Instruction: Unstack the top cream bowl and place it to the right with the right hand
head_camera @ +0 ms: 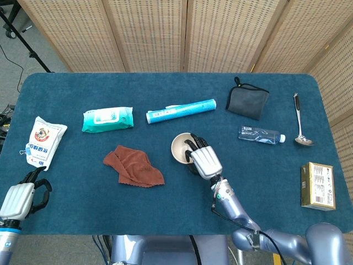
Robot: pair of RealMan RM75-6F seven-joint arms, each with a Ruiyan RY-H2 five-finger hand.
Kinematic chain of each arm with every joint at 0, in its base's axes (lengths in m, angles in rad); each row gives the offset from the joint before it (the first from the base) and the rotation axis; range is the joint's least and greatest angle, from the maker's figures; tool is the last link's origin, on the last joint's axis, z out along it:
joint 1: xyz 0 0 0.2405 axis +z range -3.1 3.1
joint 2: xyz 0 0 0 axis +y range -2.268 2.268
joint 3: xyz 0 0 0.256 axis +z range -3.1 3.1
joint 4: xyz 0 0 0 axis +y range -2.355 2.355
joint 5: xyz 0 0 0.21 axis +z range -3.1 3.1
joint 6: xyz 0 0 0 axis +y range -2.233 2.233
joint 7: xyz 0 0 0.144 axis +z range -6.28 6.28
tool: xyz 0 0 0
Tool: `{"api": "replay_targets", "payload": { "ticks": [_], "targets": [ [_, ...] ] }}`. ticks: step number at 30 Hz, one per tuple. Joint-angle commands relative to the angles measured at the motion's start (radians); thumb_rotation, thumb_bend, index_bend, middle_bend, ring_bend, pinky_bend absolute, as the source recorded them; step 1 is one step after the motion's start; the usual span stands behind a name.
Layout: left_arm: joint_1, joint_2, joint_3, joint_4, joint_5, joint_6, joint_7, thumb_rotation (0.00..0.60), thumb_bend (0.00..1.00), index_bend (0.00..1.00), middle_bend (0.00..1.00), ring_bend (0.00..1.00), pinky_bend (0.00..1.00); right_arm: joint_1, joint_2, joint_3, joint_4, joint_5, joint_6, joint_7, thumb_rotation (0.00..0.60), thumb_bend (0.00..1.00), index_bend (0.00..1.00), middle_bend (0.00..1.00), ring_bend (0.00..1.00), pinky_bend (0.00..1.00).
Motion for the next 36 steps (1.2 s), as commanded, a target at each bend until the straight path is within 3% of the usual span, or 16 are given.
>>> {"api": "replay_targets", "payload": {
  "ticks": [1,36],
  "targets": [
    [0.000,0.000,0.000,0.000,-0.001,-0.001,0.000,0.600,0.52,0.57,0.17,0.16,0.35,0.003,0.000,0.004,0.003,-0.001,0.000,0.001,0.600,0.41,0.59,0.21,0.04,0.15],
    [-0.001,-0.001,0.005,-0.007,-0.003,-0.009,0.000,0.600,0.51,0.58,0.17,0.16,0.35,0.109,0.084,0.090,0.074,-0.001,-0.033,-0.083,0.600,0.41,0.60,0.22,0.05,0.17]
  ]
}}
